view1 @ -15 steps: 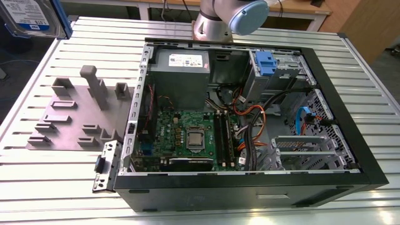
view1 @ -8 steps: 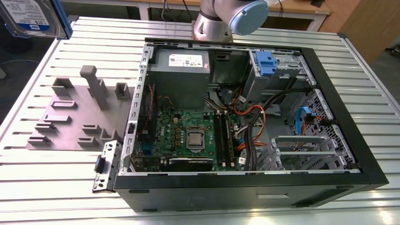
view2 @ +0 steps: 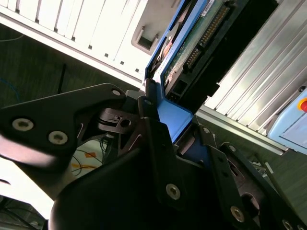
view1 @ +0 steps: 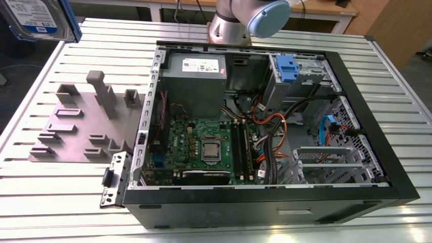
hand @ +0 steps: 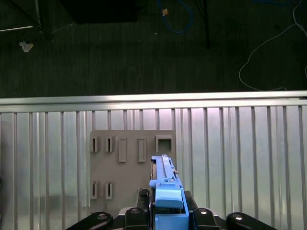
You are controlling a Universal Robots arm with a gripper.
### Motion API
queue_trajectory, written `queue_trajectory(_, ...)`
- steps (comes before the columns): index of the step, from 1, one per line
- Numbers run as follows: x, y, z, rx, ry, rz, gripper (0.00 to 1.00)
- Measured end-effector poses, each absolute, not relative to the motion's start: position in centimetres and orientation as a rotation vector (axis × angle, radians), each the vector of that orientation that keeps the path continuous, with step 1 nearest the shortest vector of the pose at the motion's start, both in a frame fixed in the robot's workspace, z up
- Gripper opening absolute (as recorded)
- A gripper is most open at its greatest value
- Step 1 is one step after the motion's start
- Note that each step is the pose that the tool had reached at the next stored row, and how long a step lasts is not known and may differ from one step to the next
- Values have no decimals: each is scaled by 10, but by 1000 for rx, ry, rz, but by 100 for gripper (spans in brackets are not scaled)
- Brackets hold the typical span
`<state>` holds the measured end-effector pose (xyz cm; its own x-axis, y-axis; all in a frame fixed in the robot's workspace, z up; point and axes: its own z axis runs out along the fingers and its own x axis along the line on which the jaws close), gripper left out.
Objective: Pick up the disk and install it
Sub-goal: 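Pick up the disk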
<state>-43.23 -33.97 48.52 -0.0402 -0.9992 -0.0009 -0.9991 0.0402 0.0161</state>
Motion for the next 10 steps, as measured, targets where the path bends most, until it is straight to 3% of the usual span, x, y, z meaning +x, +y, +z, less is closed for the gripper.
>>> queue_trajectory(10,-431,-342,485,2169,-2258,-19,37)
